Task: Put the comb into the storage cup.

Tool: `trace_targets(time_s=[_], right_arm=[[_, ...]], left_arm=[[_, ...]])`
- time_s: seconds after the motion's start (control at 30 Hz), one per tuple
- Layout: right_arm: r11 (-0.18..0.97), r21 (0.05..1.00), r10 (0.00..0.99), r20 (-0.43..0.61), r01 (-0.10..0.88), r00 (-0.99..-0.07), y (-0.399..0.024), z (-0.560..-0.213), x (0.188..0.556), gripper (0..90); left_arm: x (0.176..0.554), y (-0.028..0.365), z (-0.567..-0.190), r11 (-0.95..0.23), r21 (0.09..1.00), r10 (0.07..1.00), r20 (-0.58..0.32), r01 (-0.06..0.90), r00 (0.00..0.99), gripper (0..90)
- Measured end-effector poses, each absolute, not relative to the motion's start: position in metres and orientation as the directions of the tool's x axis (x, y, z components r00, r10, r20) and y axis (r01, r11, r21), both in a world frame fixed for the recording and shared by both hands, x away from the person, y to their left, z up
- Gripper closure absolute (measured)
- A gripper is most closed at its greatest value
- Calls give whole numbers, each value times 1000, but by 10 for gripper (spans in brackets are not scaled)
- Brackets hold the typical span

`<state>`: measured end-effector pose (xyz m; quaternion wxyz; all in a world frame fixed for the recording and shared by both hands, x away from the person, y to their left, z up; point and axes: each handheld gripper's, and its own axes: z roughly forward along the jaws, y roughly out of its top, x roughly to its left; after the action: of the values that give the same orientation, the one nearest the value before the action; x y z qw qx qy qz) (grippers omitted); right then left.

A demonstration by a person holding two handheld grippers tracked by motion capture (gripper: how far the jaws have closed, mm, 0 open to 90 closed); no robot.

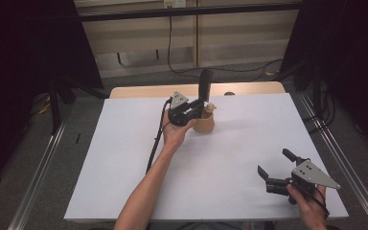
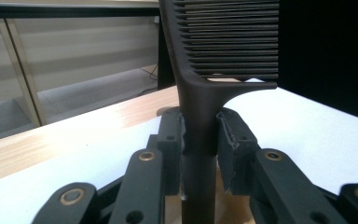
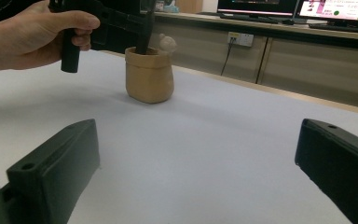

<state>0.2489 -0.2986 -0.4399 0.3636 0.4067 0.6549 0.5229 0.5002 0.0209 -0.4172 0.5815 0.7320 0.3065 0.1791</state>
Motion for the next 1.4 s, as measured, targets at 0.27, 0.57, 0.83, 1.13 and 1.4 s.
trace_targets(time_s=[0.27,0.57,0.83,1.13,1.4], right_arm=[[123,981,913,-52,151,-406,-299,-440,249,0],[123,981,913,-51,153,-405,-299,-440,249,0],[121,981,913,-49,154,-405,-299,-440,249,0],[121,980,914,-47,159,-404,-299,-441,250,0],[124,979,912,-48,162,-407,-299,-441,250,0]], left_arm=[[501,19,-423,-154,951,664,-103,270,741,728],[502,21,-426,-170,946,651,-103,276,752,727],[502,20,-424,-194,943,638,-88,269,765,725],[504,17,-425,-173,943,655,-105,284,748,722],[505,15,-427,-167,948,653,-99,270,751,706]])
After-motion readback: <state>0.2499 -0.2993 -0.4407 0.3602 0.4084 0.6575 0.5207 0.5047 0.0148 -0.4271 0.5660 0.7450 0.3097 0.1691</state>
